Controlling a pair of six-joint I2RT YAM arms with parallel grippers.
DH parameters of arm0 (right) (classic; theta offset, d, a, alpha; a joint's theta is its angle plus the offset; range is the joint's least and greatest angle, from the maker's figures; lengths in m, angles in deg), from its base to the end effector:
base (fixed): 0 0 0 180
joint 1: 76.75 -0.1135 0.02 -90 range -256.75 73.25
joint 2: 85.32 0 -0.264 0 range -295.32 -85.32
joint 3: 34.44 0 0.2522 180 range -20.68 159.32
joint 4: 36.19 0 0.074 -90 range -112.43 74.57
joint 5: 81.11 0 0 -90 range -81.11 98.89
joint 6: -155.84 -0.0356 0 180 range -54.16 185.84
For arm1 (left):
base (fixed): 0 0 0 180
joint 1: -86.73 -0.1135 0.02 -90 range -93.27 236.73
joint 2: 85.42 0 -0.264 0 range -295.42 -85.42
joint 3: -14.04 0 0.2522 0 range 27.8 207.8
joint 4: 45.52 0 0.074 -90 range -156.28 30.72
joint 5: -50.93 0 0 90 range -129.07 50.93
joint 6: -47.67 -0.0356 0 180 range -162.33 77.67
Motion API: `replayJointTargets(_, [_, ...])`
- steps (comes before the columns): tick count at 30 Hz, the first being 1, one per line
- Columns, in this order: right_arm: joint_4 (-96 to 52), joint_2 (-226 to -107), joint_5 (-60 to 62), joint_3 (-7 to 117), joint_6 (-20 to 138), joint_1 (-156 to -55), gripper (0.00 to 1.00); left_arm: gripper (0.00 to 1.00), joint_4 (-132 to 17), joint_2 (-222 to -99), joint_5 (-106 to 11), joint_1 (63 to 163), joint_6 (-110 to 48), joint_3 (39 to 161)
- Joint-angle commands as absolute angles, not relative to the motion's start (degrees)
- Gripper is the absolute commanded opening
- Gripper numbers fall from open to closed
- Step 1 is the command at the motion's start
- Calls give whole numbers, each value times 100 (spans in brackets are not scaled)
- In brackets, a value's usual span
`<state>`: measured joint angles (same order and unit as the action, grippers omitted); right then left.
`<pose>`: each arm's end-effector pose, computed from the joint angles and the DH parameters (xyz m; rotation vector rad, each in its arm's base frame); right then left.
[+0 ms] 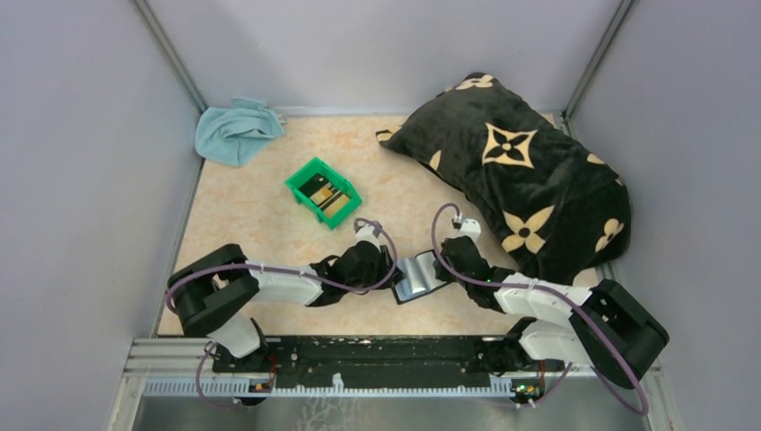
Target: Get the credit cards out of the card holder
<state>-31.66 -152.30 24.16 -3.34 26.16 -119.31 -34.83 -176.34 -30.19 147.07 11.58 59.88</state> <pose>0.1563 0.1308 0.1384 0.0840 2.2870 0.4633 0.1495 -0.2514 0.1372 0.0354 2.3311 -0.9335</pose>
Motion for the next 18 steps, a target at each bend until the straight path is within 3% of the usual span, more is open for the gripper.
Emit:
replayJointTargets(1, [-2641,-15245,1915,-565,2506,-12008,0,30,-2809,-17711,-3349,14755,1068,6417])
replayJointTargets(18, [-2144,-14793,1853,-384,2515,-12009,0,31,-2993,-18241,-3530,14747,808,7323])
